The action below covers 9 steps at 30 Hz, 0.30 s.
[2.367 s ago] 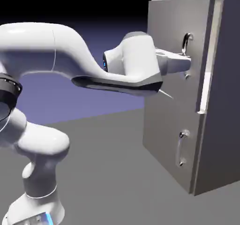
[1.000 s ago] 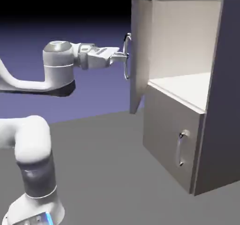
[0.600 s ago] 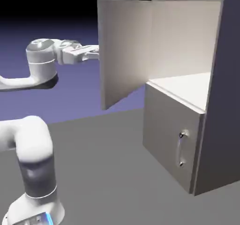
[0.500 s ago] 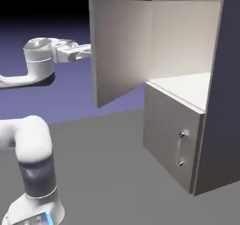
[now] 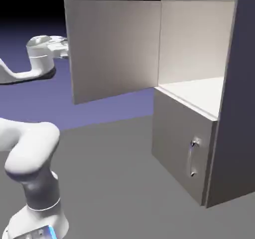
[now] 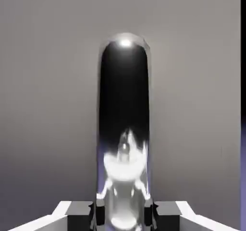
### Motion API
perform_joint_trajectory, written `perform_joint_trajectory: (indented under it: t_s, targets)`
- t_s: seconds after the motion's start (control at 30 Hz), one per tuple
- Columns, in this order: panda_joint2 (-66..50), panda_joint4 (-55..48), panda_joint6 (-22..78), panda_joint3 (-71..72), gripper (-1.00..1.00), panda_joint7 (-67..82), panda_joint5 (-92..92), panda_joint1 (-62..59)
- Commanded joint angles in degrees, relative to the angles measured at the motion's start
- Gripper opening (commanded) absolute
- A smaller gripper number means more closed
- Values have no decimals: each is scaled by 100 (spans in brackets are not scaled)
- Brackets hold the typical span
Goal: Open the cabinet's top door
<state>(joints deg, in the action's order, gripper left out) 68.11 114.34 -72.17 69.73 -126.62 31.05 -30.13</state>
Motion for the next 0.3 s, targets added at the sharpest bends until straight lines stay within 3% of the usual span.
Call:
perform_joint_trajectory:
  t_s: [0.0,0.27]
  targets:
    - [11,-207,167,91,-100,42,-39,-176]
    - [161,-1710,1256,602,-100,399,-239,-1424]
